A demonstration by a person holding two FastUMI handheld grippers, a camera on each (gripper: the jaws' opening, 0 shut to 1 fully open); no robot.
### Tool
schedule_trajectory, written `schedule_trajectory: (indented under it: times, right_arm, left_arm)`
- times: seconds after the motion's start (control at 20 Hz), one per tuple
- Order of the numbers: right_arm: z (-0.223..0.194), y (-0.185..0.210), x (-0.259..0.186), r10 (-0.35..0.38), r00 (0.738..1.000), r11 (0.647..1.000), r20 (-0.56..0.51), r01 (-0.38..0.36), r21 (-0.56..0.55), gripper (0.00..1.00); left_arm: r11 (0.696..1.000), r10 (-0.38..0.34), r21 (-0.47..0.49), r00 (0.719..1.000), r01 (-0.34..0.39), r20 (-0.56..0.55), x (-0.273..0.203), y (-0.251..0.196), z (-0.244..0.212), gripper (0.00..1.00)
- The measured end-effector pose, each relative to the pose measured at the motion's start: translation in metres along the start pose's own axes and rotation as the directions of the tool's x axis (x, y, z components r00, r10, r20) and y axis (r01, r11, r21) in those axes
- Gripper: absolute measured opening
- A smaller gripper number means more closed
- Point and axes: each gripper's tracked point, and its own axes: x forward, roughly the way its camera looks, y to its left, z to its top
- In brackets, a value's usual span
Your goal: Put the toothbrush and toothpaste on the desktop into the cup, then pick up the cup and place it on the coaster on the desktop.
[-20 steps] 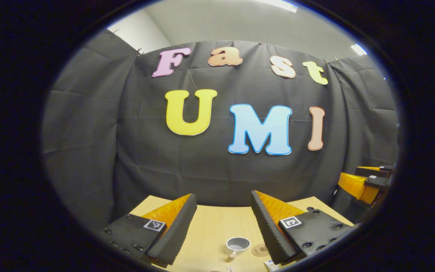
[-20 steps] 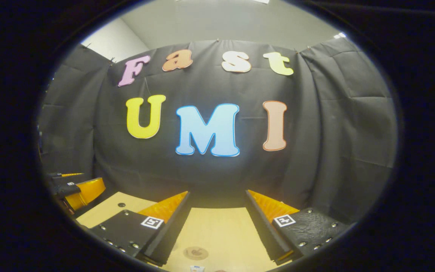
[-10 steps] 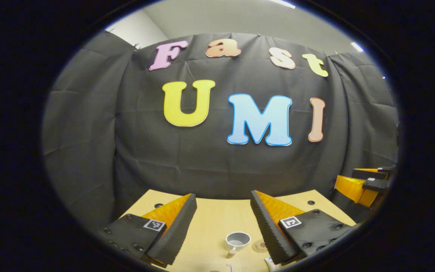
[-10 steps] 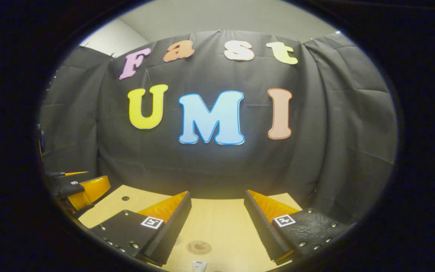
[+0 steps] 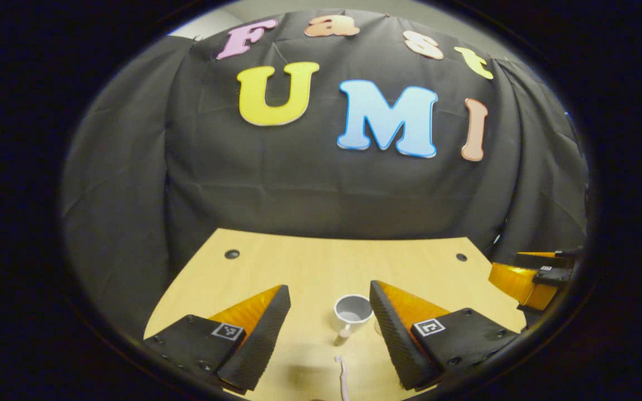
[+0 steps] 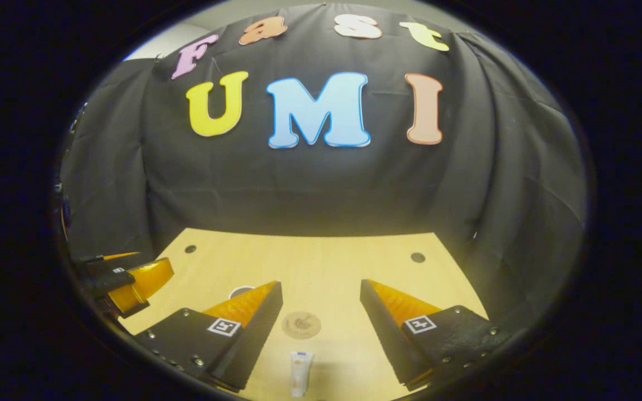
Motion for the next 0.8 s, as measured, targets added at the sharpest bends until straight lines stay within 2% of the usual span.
schedule_trajectory:
  times: [0.15, 0.45, 0.6, 0.65, 0.7, 0.8]
  right_arm:
    - [-0.024, 0.006, 0.009, 0.006, 0.996, 1.000, -0.084, -0.005, 0.014, 0.91]
    - [-0.083, 0.011, 0.017, 0.039, 0.961, 0.997, -0.274, -0.020, 0.071, 0.92]
    - [-0.108, 0.015, 0.022, 0.064, 0.930, 0.994, -0.361, -0.028, 0.106, 0.93]
    - [-0.116, 0.016, 0.022, 0.069, 0.919, 0.994, -0.388, -0.031, 0.103, 0.93]
    - [-0.125, 0.017, 0.023, 0.071, 0.908, 0.995, -0.413, -0.033, 0.097, 0.93]
    - [-0.137, 0.019, 0.025, 0.074, 0.887, 0.995, -0.456, -0.037, 0.090, 0.93]
  left_arm:
    - [1.000, -0.006, -0.020, 0.993, 0.003, -0.114, 0.006, -0.001, -0.040, 0.95]
    - [0.999, -0.029, -0.036, 0.946, 0.019, -0.322, 0.011, -0.007, -0.112, 0.95]
    - [0.998, -0.047, -0.067, 0.894, 0.020, -0.445, 0.013, -0.012, -0.151, 0.95]
    - [0.997, -0.051, -0.075, 0.871, 0.016, -0.489, 0.011, -0.012, -0.166, 0.86]
    - [0.997, -0.053, -0.081, 0.851, 0.012, -0.522, 0.012, -0.012, -0.177, 0.96]
    - [0.997, -0.051, -0.083, 0.820, 0.005, -0.570, 0.012, -0.009, -0.196, 0.97]
